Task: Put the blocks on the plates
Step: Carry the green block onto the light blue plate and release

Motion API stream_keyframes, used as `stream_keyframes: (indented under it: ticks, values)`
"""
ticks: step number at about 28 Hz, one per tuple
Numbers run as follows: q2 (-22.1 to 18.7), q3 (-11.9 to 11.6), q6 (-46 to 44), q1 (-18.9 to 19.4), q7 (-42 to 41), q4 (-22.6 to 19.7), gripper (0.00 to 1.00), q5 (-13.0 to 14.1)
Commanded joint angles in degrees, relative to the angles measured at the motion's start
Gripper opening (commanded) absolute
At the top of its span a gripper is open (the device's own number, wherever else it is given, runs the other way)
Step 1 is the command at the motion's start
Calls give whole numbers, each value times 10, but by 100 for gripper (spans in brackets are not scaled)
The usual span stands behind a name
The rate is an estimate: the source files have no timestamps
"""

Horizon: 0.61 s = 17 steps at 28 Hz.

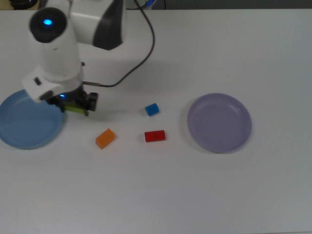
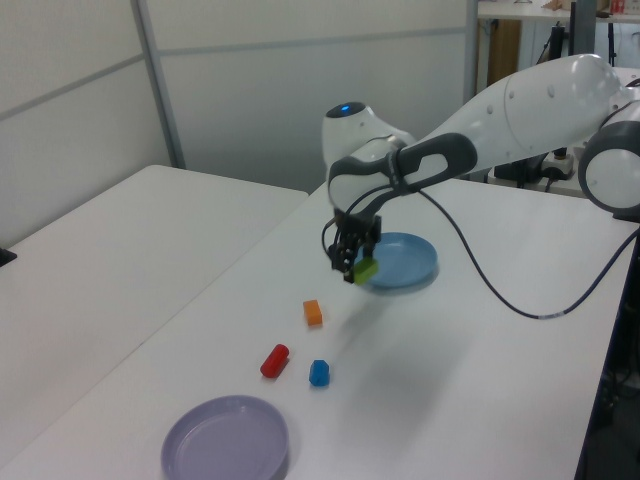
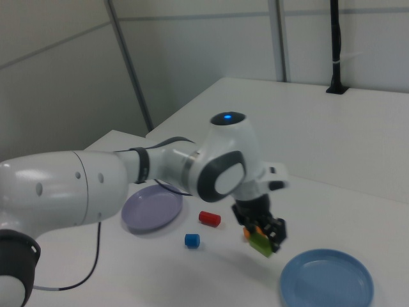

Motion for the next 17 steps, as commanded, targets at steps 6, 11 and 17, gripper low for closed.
stream_keyframes:
  ticks: [6,11,17]
  values:
    - [33,0,96,-74,-1,5,16,13]
    - [43,0,99,-79,-2,5,30,12]
    - [47,0,99,-79,-3,2,80,9]
